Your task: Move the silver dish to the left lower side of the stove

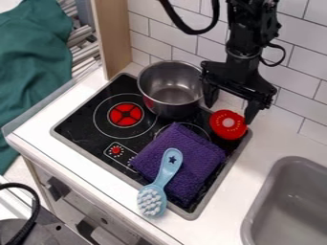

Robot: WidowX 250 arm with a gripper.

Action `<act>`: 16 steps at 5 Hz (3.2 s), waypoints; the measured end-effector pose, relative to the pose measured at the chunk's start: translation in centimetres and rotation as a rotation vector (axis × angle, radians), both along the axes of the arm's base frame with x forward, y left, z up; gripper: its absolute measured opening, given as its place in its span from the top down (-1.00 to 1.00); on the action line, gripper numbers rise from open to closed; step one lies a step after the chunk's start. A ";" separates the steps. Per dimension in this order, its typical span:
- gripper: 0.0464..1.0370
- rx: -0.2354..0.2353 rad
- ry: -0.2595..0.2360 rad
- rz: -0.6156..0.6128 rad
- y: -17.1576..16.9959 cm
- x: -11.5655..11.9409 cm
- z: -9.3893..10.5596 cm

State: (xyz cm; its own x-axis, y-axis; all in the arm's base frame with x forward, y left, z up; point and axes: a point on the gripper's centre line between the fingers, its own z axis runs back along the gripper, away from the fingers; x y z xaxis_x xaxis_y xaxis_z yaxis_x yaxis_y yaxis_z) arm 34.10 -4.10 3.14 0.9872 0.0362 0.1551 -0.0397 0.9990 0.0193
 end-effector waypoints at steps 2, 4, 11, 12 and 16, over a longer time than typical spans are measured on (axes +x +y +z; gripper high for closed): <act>-0.94 0.006 -0.012 -0.025 0.4 0.0 -1.4; -0.94 0.000 -0.100 0.019 5.1 3.0 0.3; 0.37 0.014 0.156 -0.021 8.7 5.2 -5.9; 0.76 0.021 0.161 -0.007 8.8 4.9 -5.9; 0.98 0.109 -0.068 0.166 12.8 2.0 2.4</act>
